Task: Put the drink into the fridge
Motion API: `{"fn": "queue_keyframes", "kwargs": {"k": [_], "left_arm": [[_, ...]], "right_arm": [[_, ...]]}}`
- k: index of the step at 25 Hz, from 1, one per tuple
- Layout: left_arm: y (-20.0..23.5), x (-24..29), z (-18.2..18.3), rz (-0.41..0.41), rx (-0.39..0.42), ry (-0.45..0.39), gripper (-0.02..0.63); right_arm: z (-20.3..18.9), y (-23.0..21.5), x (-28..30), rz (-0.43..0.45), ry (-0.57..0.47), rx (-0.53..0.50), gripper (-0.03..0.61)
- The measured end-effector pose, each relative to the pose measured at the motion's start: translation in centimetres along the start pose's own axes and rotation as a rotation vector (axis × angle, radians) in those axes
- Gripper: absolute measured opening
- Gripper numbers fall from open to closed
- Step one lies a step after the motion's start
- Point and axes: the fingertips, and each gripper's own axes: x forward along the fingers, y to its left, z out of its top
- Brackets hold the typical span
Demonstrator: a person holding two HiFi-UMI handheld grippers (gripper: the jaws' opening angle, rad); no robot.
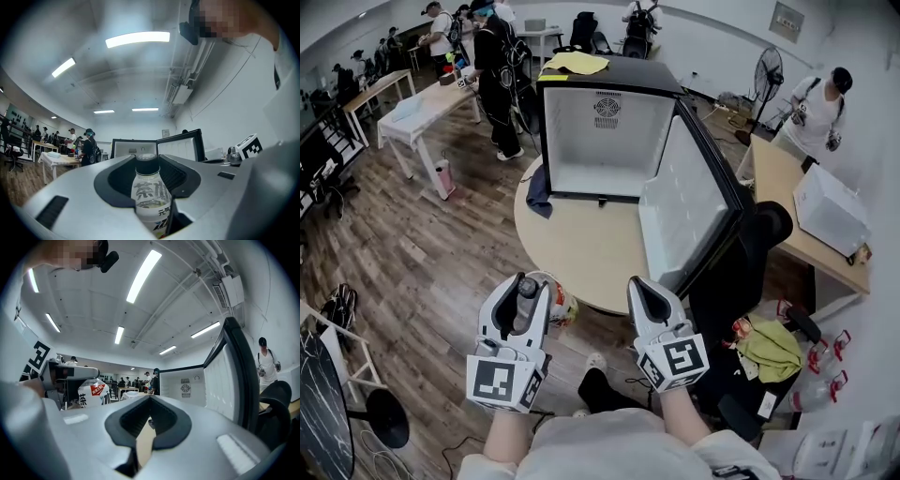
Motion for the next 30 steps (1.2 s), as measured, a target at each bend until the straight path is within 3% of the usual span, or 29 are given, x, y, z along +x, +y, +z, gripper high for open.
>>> {"fn": "queue_keyframes", "kwargs": {"k": [15, 30], "left_arm": [[5.7, 13.8, 0.4, 0.044, 0.031, -0.019, 0.158], [5.4, 21.0, -0.8, 0.032, 0.037, -0.015, 0.158]], "right_arm": [[1.7, -7.9, 13.4, 0.039, -0.062, 0.012, 0.011], [-0.1, -12.8, 17.0, 0.045, -0.05, 0.057, 0.011]]}}
